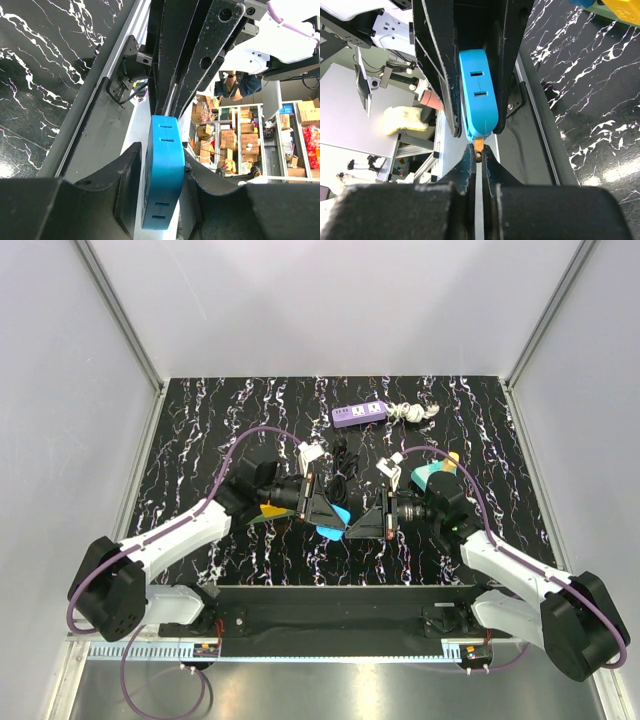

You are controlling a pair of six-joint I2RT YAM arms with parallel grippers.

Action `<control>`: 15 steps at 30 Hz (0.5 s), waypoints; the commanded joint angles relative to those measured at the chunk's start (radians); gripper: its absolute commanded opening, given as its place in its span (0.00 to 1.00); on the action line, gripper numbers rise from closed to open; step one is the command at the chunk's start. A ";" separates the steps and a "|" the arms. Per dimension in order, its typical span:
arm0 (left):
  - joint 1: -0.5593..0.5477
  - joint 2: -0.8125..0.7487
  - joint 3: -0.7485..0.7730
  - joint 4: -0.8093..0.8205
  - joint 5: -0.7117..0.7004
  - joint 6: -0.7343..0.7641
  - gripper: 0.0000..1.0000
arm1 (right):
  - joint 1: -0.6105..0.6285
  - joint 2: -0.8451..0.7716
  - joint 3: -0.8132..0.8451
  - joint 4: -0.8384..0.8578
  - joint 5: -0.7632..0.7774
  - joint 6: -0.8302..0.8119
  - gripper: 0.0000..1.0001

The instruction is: Insert the plug

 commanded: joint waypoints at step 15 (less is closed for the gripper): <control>-0.005 0.004 0.005 0.073 0.034 0.010 0.00 | 0.006 0.020 0.004 0.048 0.028 0.026 0.29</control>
